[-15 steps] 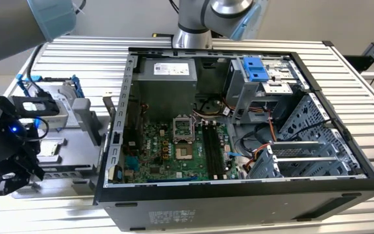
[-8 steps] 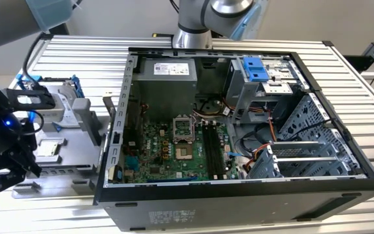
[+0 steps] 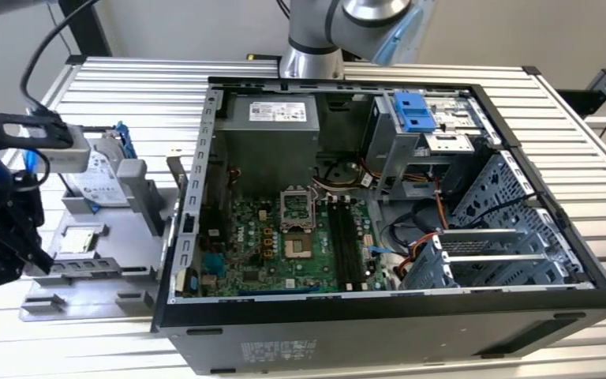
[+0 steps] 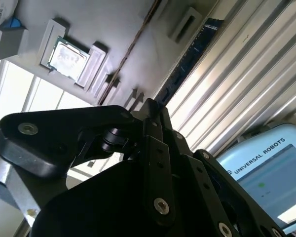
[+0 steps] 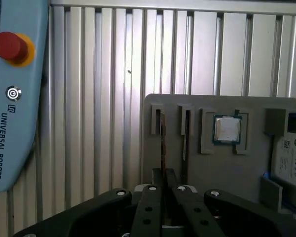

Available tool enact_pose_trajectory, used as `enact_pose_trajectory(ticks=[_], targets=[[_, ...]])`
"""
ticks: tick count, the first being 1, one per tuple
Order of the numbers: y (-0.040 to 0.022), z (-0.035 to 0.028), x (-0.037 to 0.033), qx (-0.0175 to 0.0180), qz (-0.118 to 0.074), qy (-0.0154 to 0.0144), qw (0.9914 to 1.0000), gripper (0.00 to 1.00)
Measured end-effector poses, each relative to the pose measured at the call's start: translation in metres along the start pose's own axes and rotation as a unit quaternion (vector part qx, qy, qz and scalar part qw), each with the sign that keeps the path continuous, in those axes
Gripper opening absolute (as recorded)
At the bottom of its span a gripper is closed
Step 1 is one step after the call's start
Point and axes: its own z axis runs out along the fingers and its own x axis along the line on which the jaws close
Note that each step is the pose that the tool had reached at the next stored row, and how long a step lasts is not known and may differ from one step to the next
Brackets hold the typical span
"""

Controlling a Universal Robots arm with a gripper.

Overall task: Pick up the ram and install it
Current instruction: 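Pick up the ram and move it above insertion slot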

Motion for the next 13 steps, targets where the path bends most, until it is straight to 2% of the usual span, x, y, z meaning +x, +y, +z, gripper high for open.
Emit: enact_pose_trajectory(ticks=[13], targets=[[0.0008, -0.0589, -0.0012, 0.0, 0.0, 0.0, 1.0, 0.0]])
